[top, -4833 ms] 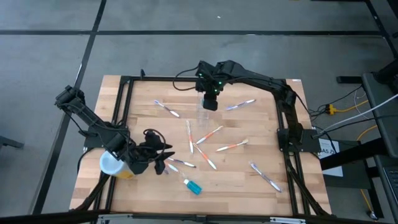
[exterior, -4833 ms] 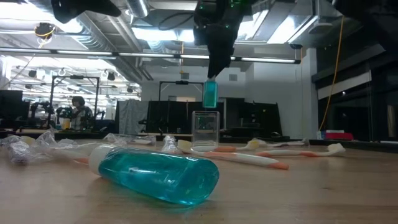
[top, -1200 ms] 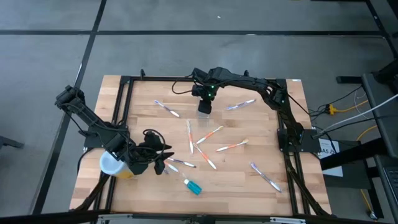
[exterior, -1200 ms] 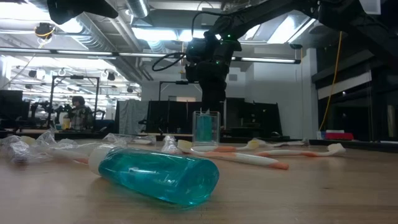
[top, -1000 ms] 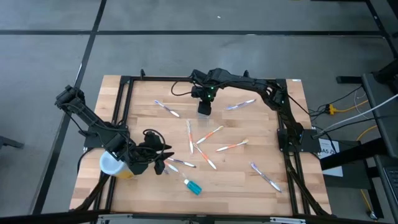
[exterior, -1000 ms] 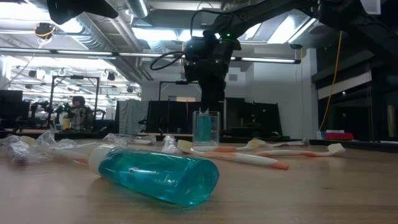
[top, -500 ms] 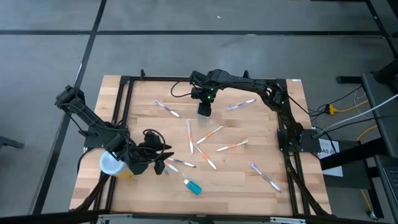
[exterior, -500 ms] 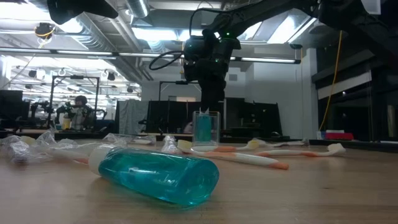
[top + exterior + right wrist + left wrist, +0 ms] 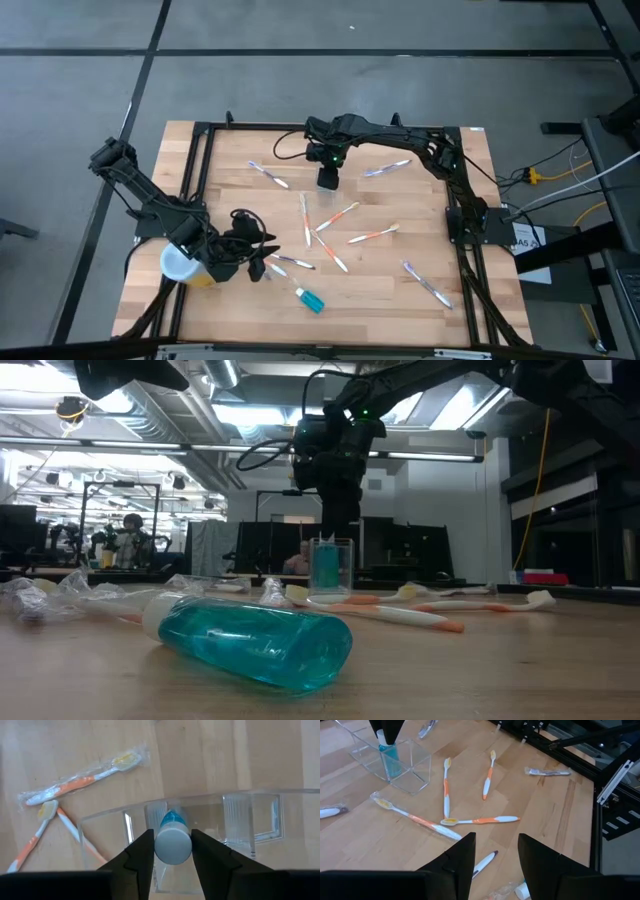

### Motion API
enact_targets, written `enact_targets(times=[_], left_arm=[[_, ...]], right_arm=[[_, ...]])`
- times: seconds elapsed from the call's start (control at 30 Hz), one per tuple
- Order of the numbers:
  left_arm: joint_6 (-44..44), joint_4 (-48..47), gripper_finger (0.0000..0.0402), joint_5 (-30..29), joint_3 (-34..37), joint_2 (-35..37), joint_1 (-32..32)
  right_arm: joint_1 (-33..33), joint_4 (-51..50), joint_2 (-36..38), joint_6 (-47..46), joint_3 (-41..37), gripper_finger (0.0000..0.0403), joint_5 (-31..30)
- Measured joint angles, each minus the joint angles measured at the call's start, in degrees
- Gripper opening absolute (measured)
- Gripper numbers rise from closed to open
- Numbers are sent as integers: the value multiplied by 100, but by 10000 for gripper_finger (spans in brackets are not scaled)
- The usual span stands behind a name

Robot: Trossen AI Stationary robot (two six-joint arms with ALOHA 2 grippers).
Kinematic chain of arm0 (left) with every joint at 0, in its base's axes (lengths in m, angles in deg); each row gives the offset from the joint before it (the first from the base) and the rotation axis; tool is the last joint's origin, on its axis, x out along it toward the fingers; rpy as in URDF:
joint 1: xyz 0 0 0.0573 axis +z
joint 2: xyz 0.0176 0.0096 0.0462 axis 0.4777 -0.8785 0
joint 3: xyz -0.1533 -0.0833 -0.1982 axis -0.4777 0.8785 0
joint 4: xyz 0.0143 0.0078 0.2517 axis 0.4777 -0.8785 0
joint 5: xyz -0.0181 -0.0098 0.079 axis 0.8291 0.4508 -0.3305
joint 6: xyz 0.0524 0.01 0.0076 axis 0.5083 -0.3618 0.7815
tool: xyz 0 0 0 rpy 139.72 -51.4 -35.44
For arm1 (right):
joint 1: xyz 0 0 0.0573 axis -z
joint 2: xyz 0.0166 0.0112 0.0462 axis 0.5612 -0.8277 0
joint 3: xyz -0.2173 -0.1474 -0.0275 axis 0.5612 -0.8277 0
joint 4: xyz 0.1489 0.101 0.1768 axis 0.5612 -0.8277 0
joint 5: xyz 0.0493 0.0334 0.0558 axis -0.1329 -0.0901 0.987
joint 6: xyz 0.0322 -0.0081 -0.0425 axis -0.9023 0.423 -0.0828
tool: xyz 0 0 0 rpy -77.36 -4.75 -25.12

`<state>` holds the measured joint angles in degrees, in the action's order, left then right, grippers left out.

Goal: Pick & Place toothbrushing station
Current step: Put the blue mouthwash into the transparent organizer

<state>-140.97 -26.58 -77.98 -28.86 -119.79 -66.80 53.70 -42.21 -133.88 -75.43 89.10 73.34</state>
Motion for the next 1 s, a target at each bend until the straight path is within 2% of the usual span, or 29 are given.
enact_targets(times=[0.27, 0.63, 1.0], left_arm=[[-17, 14, 143, 28, 4, -40, -20], [-15, -6, 143, -3, 4, -38, -28], [-7, -33, 143, -11, 4, -38, -28]], right_arm=[[-8, -109, 2, -21, 0, 135, 2], [-12, -109, 4, -36, 0, 183, -113], [-26, -174, 69, -58, 1, 187, -133]])
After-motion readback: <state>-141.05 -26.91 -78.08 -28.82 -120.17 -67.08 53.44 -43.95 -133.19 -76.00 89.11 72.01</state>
